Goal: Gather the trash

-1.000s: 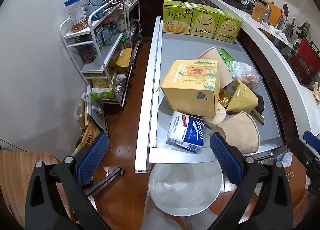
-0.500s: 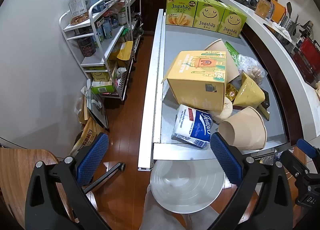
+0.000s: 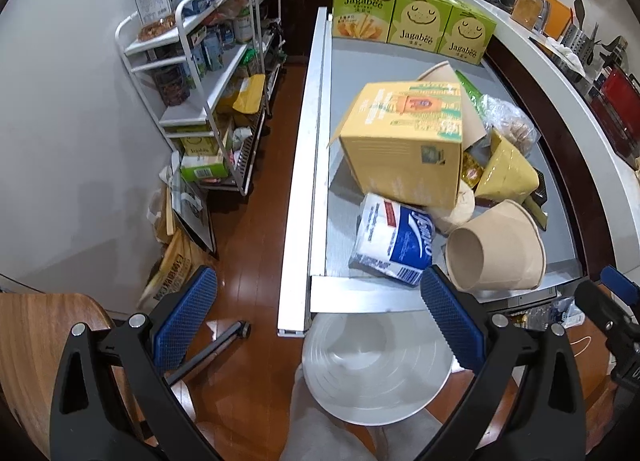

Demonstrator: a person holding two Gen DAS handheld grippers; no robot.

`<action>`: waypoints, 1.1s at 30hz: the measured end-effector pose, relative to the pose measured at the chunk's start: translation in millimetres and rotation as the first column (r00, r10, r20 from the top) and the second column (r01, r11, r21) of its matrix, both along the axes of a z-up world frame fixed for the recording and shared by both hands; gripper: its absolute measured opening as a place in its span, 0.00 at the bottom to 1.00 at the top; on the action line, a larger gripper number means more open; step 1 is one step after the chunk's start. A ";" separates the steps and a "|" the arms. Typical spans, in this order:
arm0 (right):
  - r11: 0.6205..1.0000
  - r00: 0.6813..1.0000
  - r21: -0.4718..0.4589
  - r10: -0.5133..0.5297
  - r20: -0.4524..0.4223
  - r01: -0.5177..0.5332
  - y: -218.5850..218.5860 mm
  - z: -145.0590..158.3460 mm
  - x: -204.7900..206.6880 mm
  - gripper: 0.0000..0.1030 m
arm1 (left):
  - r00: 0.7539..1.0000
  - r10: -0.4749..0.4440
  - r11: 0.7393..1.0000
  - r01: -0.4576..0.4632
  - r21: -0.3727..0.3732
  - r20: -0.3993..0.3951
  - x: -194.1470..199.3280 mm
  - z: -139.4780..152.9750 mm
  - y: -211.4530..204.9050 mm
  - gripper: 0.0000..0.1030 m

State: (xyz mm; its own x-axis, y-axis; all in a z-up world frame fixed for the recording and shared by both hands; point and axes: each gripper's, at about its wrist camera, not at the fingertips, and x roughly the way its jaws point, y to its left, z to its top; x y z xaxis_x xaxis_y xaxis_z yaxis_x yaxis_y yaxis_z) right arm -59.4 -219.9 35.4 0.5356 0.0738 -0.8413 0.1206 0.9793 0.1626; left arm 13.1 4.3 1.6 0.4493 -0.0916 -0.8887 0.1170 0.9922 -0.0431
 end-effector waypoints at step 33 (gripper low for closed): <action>0.998 0.996 0.033 0.053 -0.076 -0.050 31.2 -30.3 38.7 0.96 | 0.980 -0.196 0.971 0.199 -0.134 0.033 50.7 21.1 -11.0 0.99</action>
State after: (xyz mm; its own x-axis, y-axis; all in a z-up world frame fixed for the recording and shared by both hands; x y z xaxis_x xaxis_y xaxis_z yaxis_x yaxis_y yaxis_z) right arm -20.7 -188.6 5.1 0.4642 0.1264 -0.8767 0.0832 0.9792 0.1853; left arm 63.8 -6.7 22.7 0.4269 -0.2996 -0.8532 0.3120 0.9344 -0.1720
